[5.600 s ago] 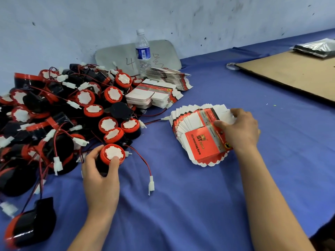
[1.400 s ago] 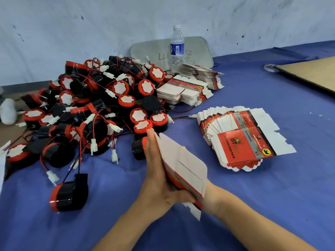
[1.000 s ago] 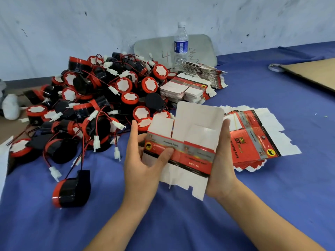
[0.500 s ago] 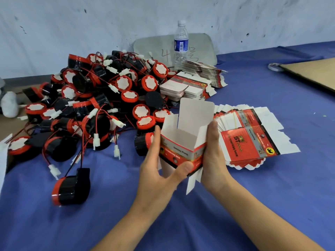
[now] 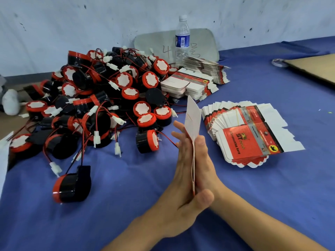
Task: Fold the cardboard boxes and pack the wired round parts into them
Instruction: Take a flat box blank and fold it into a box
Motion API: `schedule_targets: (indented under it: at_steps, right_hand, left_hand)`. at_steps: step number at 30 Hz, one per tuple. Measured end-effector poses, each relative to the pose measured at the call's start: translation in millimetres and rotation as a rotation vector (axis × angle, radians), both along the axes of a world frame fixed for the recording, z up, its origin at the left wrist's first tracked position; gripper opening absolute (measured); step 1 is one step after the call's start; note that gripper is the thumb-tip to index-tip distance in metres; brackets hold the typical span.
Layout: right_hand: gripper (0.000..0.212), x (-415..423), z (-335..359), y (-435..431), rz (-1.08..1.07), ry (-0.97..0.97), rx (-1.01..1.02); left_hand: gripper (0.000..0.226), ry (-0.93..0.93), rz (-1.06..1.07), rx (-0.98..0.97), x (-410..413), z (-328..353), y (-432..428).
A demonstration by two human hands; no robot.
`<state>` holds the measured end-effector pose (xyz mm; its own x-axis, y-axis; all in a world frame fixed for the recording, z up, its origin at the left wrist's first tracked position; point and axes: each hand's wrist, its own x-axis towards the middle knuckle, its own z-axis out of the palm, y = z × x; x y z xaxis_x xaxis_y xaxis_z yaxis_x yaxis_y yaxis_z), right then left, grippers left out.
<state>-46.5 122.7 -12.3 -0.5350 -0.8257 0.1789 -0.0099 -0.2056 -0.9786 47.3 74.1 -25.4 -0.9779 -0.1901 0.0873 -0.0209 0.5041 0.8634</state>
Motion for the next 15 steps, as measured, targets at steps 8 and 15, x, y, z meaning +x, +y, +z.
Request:
schedule_targets:
  at_steps: [8, 15]
  right_hand:
    - [0.104, -14, 10, 1, -0.004, -0.041, -0.180]
    - [0.033, -13, 8, 2, 0.127, 0.026, -0.097]
  left_hand:
    - [0.115, 0.533, 0.317, 0.272, -12, -1, -7]
    - [0.123, 0.611, 0.565, 0.179, -15, -2, -43]
